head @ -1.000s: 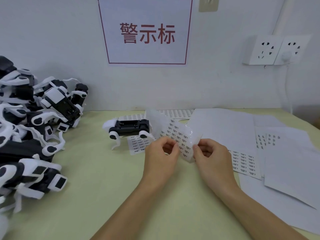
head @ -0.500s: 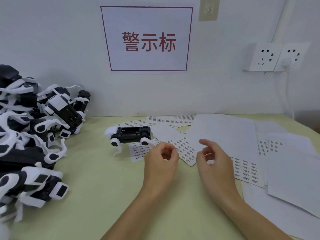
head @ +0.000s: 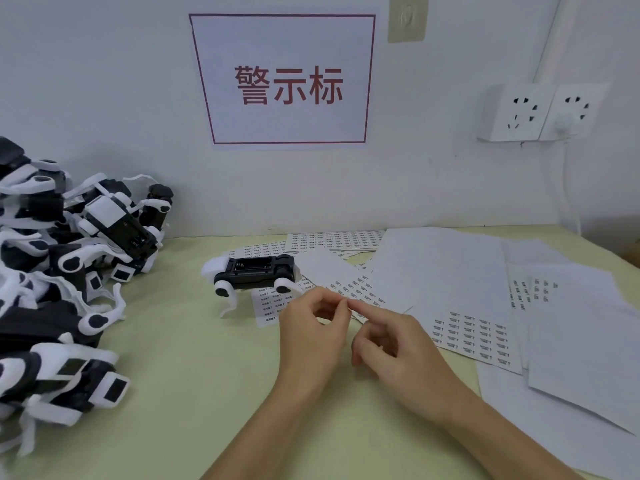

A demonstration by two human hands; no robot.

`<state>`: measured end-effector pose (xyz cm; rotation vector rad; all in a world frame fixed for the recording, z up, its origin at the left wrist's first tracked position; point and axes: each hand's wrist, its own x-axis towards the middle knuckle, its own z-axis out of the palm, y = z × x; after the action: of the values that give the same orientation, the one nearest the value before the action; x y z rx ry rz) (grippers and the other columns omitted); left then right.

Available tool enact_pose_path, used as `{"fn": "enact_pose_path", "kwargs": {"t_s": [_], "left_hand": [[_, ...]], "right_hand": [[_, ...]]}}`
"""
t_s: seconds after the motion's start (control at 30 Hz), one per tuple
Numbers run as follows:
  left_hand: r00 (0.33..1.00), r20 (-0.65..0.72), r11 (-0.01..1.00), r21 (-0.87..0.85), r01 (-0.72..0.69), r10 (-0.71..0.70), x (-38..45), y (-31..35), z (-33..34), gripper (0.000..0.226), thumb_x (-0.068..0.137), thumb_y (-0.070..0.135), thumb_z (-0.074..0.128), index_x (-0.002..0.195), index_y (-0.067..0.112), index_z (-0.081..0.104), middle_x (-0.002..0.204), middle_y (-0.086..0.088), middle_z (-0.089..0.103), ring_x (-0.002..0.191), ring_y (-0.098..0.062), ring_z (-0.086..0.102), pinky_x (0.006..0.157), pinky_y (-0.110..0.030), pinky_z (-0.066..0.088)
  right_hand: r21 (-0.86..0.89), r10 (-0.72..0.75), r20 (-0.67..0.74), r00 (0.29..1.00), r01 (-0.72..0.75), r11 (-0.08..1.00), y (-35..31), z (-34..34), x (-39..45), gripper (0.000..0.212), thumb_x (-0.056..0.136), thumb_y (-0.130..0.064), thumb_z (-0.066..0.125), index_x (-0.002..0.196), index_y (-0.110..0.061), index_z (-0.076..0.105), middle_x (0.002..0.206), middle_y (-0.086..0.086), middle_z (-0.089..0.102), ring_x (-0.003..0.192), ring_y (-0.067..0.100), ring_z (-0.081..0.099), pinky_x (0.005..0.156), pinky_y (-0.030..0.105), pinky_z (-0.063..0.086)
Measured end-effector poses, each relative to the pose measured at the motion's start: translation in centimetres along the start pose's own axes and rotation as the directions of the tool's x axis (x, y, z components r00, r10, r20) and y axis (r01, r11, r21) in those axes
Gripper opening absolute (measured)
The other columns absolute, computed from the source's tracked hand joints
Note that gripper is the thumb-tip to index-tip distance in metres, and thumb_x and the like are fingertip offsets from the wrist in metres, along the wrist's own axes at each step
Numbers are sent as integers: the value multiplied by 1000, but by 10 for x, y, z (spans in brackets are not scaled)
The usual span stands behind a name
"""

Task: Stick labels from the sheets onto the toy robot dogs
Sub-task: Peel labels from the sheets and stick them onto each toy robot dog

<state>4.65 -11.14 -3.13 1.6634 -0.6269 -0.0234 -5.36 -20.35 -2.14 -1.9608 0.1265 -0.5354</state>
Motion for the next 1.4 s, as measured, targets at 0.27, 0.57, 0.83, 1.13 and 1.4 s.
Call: {"fn": "enact_pose_path", "kwargs": {"t_s": [0.27, 0.57, 0.83, 1.13, 1.4], "left_hand": [[995, 93, 999, -22, 47, -45, -3, 4, 2, 23, 93, 8, 62, 101, 28, 70, 81, 7, 74, 81, -10, 69, 73, -44, 58], [989, 146, 999, -16, 42, -39, -3, 5, 3, 21, 92, 7, 63, 82, 25, 68, 77, 5, 72, 76, -15, 68, 71, -52, 55], [989, 146, 999, 46, -14, 7, -3, 2, 3, 18, 89, 10, 69, 76, 22, 72, 68, 9, 70, 72, -11, 67, 65, -28, 53], [985, 171, 998, 57, -25, 15, -3, 4, 2, 19, 89, 10, 68, 75, 22, 73, 69, 10, 71, 71, -11, 68, 68, -33, 55], [985, 172, 997, 61, -44, 33, -3, 1, 4, 13, 90, 13, 69, 82, 21, 76, 72, 8, 72, 72, -11, 69, 70, -35, 57]], "right_hand": [[176, 184, -206, 961, -149, 973, 3, -4, 2, 29, 94, 1, 51, 105, -20, 66, 57, 3, 58, 51, 15, 51, 50, 21, 44], [146, 226, -205, 952, -199, 969, 3, -2, 4, 18, 96, -3, 50, 93, -15, 62, 53, 3, 55, 49, 18, 48, 48, 23, 45], [45, 220, -344, 913, -218, 975, 11, 2, 6, 16, 95, -10, 58, 85, -20, 66, 55, 4, 63, 45, 16, 58, 50, 28, 52], [-19, 195, -366, 910, -216, 976, 11, 1, 6, 16, 90, -15, 66, 78, -26, 67, 56, 0, 66, 53, 21, 64, 59, 34, 53], [-40, 180, -403, 897, -214, 976, 12, 1, 6, 17, 89, -18, 68, 75, -27, 66, 59, -4, 68, 53, 17, 64, 63, 41, 57]]}}
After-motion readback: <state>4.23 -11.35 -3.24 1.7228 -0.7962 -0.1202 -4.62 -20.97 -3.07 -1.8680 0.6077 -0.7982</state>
